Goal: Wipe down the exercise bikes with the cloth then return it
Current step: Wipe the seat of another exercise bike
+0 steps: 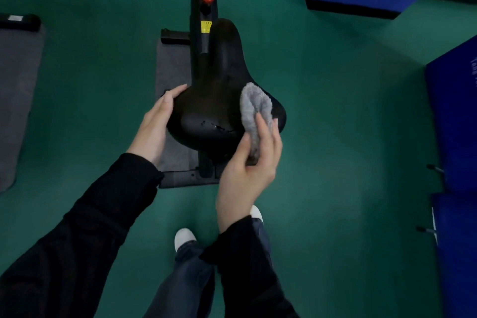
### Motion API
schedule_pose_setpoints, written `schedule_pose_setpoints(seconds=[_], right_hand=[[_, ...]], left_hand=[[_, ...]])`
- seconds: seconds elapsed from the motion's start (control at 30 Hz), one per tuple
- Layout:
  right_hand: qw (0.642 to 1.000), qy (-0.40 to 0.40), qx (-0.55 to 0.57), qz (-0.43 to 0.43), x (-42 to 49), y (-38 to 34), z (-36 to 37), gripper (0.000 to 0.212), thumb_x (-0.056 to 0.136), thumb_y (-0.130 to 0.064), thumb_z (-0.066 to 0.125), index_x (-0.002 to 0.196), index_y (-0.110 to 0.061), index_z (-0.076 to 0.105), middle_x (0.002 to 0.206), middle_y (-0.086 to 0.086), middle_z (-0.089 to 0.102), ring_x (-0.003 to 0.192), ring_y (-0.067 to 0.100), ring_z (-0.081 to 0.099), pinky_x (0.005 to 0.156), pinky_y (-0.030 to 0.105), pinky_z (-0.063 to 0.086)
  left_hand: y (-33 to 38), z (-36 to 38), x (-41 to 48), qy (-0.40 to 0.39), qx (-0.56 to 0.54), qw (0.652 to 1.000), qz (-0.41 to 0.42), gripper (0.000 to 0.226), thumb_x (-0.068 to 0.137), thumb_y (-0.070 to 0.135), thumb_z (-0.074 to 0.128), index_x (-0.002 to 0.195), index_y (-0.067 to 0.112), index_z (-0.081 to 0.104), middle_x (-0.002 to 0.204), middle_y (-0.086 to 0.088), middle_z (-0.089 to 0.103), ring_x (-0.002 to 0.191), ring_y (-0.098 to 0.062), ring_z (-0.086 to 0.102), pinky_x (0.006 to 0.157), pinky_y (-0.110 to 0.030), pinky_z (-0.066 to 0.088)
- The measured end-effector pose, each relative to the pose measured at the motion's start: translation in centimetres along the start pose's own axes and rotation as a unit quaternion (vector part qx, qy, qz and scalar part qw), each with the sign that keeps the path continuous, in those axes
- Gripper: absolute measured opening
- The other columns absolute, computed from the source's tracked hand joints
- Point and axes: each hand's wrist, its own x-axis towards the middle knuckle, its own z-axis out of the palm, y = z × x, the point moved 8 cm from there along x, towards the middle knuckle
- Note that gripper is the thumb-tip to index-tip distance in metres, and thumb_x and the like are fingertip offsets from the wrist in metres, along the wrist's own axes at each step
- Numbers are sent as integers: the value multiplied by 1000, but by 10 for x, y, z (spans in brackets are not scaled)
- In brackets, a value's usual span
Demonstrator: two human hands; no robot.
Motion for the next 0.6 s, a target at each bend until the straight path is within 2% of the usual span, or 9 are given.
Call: schedule_pose_setpoints(seconds=[0.1,0.2,0.27,0.33,0.4,0.47,0.53,0.6], right_hand=[[998,7,38,55,32,19,-15,31,94,1,54,124,-5,59,131,12,57,125,19,52,106,25,41],[978,63,128,151,38,35,-19,30,97,-7,51,126,-13,57,133,3,57,125,13,53,109,37,41],[974,97,129,162,19,30,-15,30,98,-9,52,124,-22,57,133,-4,56,125,7,51,108,33,41],[969,113,146,162,-2,27,-13,33,97,-12,52,125,-29,55,133,-10,55,124,0,51,103,20,43],[963,114,163,180,-8,32,-13,33,98,-13,52,124,-33,54,131,-13,55,119,-5,53,96,13,44],[955,113,165,217,3,44,-15,29,99,-14,50,123,-29,53,132,-5,56,119,4,56,100,23,46],[938,104,192,267,20,57,-18,30,100,-14,46,129,-18,53,132,3,58,118,15,59,103,34,47],[916,82,236,314,30,65,-17,34,101,-14,44,134,-16,51,129,7,60,111,19,63,100,37,50]], left_hand=[[-3,-3,-6,-5,3,1000,-6,54,86,64,33,130,38,51,135,18,50,126,6,42,108,-21,29],[-7,-9,-14,-3,3,1000,-12,55,83,69,36,130,44,49,141,19,44,132,3,36,114,-29,23],[-8,-9,-16,0,5,1000,-18,57,82,69,36,131,43,48,143,17,42,134,0,34,116,-33,21],[-5,-9,-16,5,2,1000,-21,60,83,66,36,134,37,47,144,13,42,134,-2,35,116,-34,22],[-3,-8,-17,8,2,1000,-26,62,82,64,35,135,34,47,143,12,43,132,-1,37,114,-29,25],[-2,-7,-18,5,-1,1000,-26,60,83,63,35,135,35,47,141,14,44,129,4,39,106,-19,29],[-2,-6,-18,6,-1,1000,-23,52,89,58,33,134,35,47,134,21,47,118,18,41,93,-5,33],[-2,-6,-18,11,8,1000,-18,43,96,48,31,134,34,47,124,30,48,106,28,41,81,7,33]])
